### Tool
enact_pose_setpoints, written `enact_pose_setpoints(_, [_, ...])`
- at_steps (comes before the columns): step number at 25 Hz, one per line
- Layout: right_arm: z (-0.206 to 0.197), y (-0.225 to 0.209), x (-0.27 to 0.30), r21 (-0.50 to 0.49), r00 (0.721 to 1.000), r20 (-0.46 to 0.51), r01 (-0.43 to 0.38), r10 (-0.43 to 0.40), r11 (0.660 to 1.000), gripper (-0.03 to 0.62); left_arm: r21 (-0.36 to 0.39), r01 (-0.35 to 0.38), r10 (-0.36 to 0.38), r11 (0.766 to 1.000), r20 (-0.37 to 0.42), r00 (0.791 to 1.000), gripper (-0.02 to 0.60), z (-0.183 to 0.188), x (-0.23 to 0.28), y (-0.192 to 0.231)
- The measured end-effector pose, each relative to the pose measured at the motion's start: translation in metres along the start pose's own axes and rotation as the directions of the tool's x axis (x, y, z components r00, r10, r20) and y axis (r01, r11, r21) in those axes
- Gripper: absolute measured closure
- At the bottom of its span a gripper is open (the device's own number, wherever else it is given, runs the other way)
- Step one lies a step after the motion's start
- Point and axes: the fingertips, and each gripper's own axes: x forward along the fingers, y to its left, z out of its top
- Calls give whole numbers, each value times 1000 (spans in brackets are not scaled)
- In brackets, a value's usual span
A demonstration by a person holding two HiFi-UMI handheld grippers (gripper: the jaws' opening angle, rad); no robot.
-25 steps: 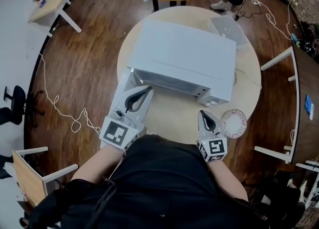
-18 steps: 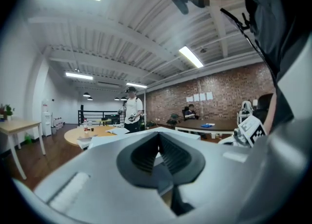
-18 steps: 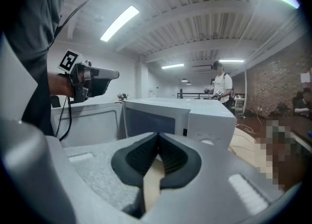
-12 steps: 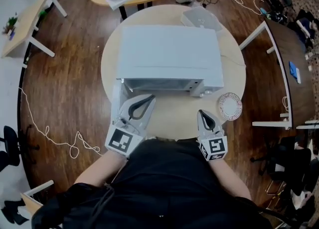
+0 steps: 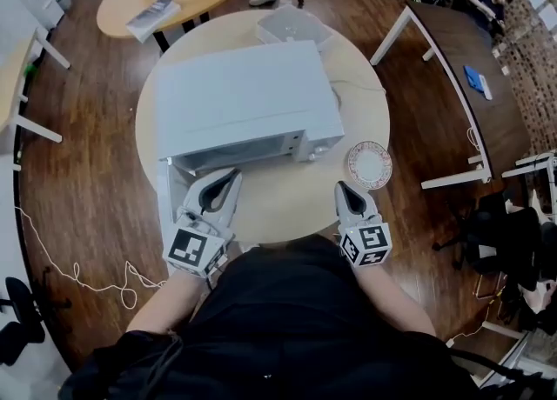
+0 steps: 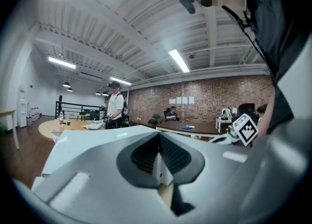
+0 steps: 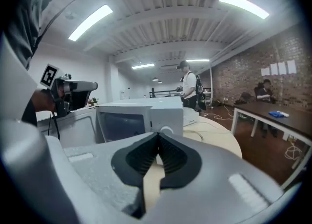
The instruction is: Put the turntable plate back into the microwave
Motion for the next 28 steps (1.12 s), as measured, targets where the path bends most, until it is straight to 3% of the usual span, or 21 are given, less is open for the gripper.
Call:
enact_pose_setpoints(8, [-13,-44,-6,79,999,13,35,-36,996,594,95,70,-67,993,-43,997,568,-3,32,-28])
enact_pose_setpoints(19, [-32,-101,-35,200,994,34,99,-107,975,592,104,231,-220,967,-108,970,529,-2,100,-80])
enact_pose_setpoints(28, [-55,-145,-57,265,985,15,161,-171,951,568,86,288,-276,954,-121,953,528,10,151,-114])
